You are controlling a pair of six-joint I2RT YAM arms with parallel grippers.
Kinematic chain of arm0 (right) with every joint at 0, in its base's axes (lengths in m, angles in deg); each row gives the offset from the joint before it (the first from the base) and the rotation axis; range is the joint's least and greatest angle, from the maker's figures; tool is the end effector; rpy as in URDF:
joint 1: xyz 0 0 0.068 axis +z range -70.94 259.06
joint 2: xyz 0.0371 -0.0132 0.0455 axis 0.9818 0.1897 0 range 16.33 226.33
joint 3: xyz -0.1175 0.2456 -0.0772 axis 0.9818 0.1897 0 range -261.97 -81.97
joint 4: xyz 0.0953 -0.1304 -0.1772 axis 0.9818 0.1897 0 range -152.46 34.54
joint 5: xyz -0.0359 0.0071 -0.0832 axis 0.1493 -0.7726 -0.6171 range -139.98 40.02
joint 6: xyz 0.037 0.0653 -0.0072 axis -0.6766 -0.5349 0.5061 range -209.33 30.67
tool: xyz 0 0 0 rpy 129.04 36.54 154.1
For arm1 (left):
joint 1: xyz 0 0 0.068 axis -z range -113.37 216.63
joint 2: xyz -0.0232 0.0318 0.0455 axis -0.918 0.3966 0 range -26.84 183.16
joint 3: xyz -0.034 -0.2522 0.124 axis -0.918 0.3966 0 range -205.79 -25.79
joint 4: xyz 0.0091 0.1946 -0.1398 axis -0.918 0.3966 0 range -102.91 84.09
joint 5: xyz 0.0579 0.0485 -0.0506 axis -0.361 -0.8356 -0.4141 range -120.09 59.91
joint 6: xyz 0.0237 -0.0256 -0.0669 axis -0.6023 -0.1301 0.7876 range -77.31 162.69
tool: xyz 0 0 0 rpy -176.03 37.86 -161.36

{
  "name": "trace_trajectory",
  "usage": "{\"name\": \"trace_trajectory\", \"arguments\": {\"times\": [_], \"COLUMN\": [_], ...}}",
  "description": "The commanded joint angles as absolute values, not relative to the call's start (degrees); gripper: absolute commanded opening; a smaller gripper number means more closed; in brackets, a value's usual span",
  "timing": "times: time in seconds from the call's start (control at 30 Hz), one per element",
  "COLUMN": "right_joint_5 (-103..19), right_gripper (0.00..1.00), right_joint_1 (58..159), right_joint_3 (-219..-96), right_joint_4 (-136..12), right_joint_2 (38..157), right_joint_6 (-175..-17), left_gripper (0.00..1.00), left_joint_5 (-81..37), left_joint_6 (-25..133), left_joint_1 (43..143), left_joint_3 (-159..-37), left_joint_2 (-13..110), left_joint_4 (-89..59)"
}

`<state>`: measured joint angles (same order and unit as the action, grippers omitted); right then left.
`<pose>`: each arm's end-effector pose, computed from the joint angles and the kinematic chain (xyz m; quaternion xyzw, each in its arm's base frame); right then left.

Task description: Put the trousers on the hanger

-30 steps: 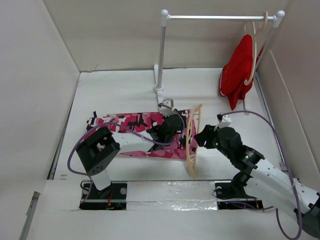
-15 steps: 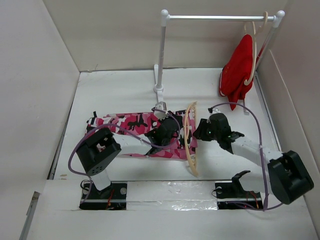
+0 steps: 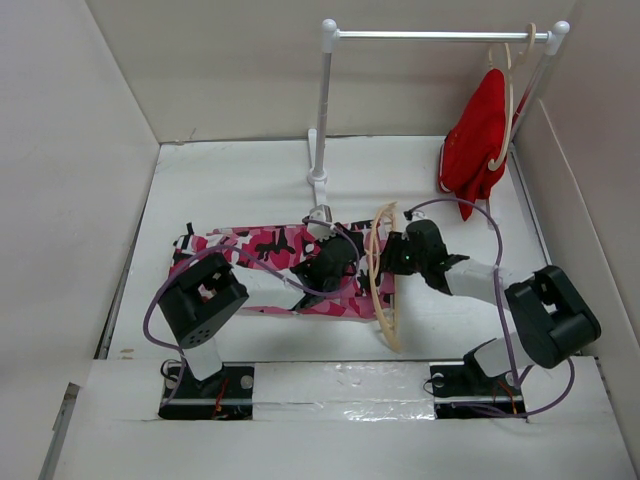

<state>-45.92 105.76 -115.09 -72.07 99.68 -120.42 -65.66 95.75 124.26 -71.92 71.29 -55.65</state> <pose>0.2485 0.1301 0.1647 0.0200 0.9079 0.2298 0.3500 0.2276 -0.2899 0.2272 -0.1688 0.7328 -0.3750 0.5422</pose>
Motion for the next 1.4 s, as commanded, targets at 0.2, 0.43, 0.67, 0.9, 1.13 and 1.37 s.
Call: {"name": "trace_trajectory", "arguments": {"times": [0.2,0.43,0.67,0.9,1.13,1.37], "right_joint_5": [-54.03,-50.42,-47.60,-45.85,-41.90,-35.57], "right_gripper": [0.56,0.35,0.00,0.00,0.00,0.00], "right_joint_1": [106.75,109.38,108.78,101.49,90.26,78.90], "right_joint_3": [-116.60,-113.79,-111.76,-114.48,-112.38,-113.25], "right_joint_4": [-72.39,-77.67,-76.11,-66.60,-62.82,-62.64], "right_joint_2": [99.91,104.13,92.20,78.83,70.57,68.00], "right_joint_6": [-120.97,-122.81,-122.99,-120.97,-119.21,-117.81], "left_gripper": [0.00,0.00,0.00,0.00,0.00,0.00], "left_joint_5": [-66.12,-67.79,-71.13,-73.51,-77.37,-79.39], "left_joint_6": [95.16,94.63,90.86,89.62,88.13,85.67], "left_joint_1": [123.76,123.76,123.15,122.62,122.62,122.62], "left_joint_3": [-69.91,-68.50,-65.88,-61.39,-57.08,-53.82], "left_joint_2": [71.77,70.98,68.44,64.83,59.04,49.90], "left_joint_4": [-59.40,-59.23,-57.91,-56.86,-52.83,-45.00]}}
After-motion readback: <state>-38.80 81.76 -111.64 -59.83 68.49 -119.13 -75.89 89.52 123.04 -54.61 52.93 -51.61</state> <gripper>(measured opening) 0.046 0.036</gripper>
